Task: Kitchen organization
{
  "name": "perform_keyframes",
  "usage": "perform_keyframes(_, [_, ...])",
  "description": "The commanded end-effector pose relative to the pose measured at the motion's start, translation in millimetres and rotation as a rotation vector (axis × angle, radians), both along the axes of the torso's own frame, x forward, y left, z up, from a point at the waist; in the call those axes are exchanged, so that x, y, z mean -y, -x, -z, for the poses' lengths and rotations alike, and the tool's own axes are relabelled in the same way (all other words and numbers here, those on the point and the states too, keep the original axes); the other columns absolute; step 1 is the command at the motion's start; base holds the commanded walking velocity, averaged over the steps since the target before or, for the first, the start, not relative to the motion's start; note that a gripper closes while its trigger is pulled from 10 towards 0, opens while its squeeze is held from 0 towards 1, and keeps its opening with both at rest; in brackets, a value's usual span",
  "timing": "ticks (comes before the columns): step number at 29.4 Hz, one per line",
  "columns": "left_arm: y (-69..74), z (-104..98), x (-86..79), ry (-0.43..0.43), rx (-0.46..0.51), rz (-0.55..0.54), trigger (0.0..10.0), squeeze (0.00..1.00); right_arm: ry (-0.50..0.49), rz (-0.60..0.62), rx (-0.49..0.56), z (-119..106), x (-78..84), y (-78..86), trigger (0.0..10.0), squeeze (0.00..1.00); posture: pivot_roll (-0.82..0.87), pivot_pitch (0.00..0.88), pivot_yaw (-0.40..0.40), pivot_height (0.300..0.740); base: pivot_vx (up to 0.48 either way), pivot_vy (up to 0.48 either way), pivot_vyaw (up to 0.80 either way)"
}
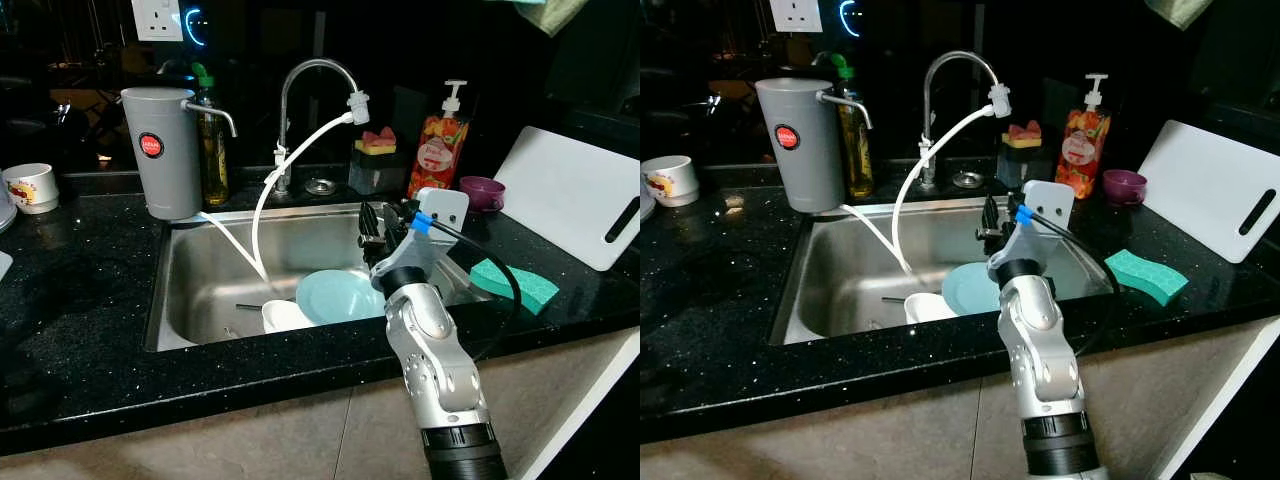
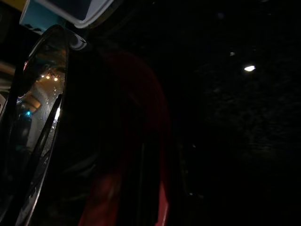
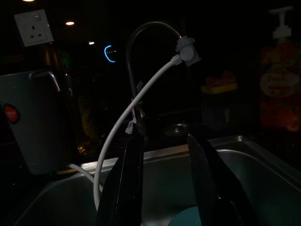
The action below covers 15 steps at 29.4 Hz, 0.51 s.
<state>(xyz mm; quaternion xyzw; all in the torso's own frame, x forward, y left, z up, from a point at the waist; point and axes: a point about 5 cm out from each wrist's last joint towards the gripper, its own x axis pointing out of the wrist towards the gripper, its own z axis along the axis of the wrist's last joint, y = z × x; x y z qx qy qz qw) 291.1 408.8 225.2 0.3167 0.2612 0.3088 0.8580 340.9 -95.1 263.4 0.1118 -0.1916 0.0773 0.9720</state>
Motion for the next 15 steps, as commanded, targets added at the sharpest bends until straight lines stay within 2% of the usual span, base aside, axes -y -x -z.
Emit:
perform_keyframes(1, [4.7, 17.7, -2.6, 0.047, -0.058, -0.030, 3.6, 0.00, -0.015, -0.007, -0.004, 0.0, -0.1, -1.9, 10.0, 0.00, 0.20, 0.046, -0.049, 0.740, 0.000, 0.000, 0.00])
perform_keyframes(2, [4.9, 17.2, -3.1, 0.047, -0.056, -0.031, 3.1, 0.00, -0.015, -0.007, -0.004, 0.1, 0.0, -2.0, 10.0, 0.00, 0.20, 0.046, -0.049, 0.740, 0.000, 0.000, 0.00])
perform_keyframes(3, [5.0, 16.4, -3.7, 0.047, -0.054, -0.032, 0.0, 0.00, -0.016, -0.007, -0.004, 0.0, -0.1, -2.0, 10.0, 0.00, 0.20, 0.046, -0.049, 0.740, 0.000, 0.000, 0.00])
perform_keyframes(11, [4.2, 15.6, -3.4, 0.050, -0.047, -0.030, 0.0, 0.00, -0.017, -0.011, -0.004, -0.2, -0.7, -2.4, 10.0, 0.00, 0.20, 0.042, -0.050, 0.740, 0.000, 0.000, 0.00])
perform_keyframes(12, [3.6, 15.7, -2.9, 0.051, -0.047, -0.025, 0.8, 0.00, -0.017, -0.012, -0.004, -0.2, -0.8, -2.5, 10.0, 0.00, 0.20, 0.042, -0.050, 0.740, 0.000, 0.000, 0.00])
perform_keyframes(13, [3.2, 15.8, -2.5, 0.052, -0.047, -0.022, 10.0, 0.00, -0.016, -0.012, -0.004, -0.2, -0.8, -2.5, 10.0, 0.00, 0.20, 0.042, -0.050, 0.740, 0.000, 0.000, 0.00])
perform_keyframes(15, [2.5, 16.2, -1.7, 0.053, -0.049, -0.018, 10.0, 0.00, -0.016, -0.012, -0.004, -0.3, -0.8, -2.7, 10.0, 0.00, 0.20, 0.040, -0.051, 0.740, 0.000, 0.000, 0.00])
